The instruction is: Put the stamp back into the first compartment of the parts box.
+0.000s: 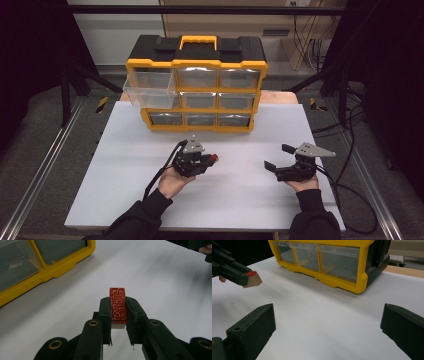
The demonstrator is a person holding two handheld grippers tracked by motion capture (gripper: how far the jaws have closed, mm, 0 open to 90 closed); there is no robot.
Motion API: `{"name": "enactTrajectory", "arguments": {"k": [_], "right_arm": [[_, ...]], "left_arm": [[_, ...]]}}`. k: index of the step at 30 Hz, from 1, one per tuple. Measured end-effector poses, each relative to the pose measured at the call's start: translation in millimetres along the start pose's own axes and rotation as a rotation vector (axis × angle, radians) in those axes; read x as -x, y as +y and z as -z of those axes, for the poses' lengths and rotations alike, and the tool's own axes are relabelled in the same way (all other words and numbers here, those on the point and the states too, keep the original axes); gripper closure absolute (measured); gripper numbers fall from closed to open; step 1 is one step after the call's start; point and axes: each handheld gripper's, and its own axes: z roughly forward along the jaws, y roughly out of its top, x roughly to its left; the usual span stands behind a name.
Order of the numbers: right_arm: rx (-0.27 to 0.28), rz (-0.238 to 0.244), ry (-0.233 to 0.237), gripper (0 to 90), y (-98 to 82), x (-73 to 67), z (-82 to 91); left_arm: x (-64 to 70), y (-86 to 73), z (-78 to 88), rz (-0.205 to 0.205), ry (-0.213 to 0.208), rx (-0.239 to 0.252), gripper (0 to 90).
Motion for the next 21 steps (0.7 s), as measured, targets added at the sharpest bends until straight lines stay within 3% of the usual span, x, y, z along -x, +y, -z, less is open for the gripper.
{"name": "enactTrajectory", "arguments": {"k": [21], "right_arm": [[0.001, 0.0, 0.002, 0.3, 0.1, 0.1, 0.3]], "left_arm": [[-13.4, 3.4, 25.6, 0.022, 0.027, 0.026, 76.1]]}}
